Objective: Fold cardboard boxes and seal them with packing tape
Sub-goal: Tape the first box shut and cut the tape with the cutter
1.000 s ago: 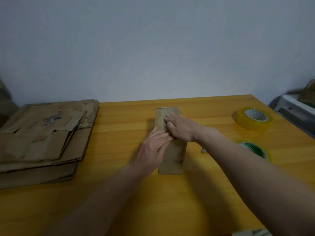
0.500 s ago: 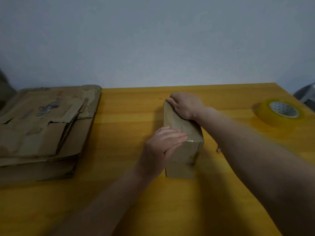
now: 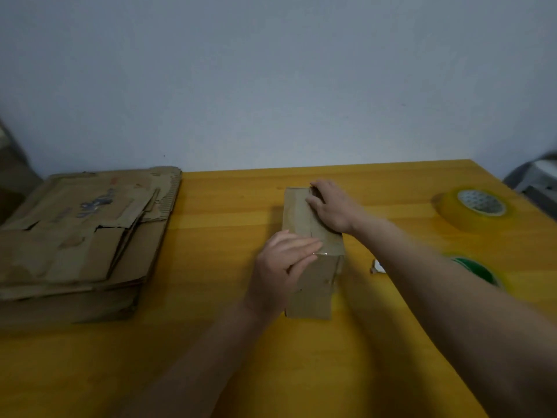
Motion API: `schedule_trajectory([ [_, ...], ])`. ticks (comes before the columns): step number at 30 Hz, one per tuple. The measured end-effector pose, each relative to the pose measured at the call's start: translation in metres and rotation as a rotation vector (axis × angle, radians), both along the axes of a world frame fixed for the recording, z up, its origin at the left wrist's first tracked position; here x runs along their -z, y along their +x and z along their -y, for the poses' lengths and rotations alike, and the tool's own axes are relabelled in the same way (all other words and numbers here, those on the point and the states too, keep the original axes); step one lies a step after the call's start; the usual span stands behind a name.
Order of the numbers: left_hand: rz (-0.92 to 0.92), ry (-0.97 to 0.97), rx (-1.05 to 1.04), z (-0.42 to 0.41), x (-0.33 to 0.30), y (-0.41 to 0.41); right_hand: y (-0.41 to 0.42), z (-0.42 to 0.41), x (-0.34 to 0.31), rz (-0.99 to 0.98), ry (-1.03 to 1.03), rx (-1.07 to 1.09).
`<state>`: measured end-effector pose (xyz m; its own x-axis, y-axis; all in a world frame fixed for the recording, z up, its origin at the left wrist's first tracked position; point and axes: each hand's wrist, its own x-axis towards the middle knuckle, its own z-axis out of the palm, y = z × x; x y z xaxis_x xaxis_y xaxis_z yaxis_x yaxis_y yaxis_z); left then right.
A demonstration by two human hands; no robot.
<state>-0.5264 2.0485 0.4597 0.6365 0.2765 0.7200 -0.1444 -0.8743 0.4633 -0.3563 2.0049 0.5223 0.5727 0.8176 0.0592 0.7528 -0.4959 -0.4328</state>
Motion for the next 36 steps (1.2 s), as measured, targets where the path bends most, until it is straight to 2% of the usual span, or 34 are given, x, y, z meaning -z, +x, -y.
schedule_trajectory([
  [5, -0.066, -0.043, -0.047, 0.011, -0.009, 0.006, -0.017, 0.054, -0.008, -0.153, 0.130, -0.002],
  [9, -0.031, 0.176, -0.172, 0.027, -0.021, 0.003, -0.014, 0.108, -0.007, -0.134, 0.127, 0.064],
  [12, -0.013, 0.248, -0.067, 0.058, -0.022, 0.000, -0.008, 0.146, -0.005, -0.084, 0.066, 0.117],
  [15, -0.183, 0.265, 0.102, 0.087, -0.007, 0.000, -0.004, 0.175, 0.000, -0.084, 0.067, 0.178],
  [19, -0.605, 0.153, 0.145, 0.113, 0.004, 0.002, -0.004, 0.207, 0.015, 0.003, 0.021, 0.267],
  [22, -0.681, 0.030, 0.071, 0.120, 0.010, 0.004, -0.005, 0.224, 0.024, 0.128, -0.058, 0.309],
  [25, -0.795, -0.069, 0.002, 0.122, 0.006, 0.009, -0.007, 0.237, 0.026, 0.267, -0.302, 0.367],
  [27, -0.862, -0.110, -0.015, 0.121, 0.005, 0.014, -0.008, 0.245, 0.030, 0.309, -0.447, 0.389],
  [29, -0.884, -0.176, -0.014, 0.122, 0.002, 0.018, -0.007, 0.251, 0.036, 0.304, -0.470, 0.393],
  [32, -0.835, -0.404, 0.035, 0.123, -0.004, 0.025, -0.003, 0.255, 0.042, 0.170, -0.349, 0.350],
  [36, -0.743, -0.511, 0.045, 0.120, -0.024, 0.036, -0.006, 0.249, 0.037, -0.231, 0.117, 0.270],
])
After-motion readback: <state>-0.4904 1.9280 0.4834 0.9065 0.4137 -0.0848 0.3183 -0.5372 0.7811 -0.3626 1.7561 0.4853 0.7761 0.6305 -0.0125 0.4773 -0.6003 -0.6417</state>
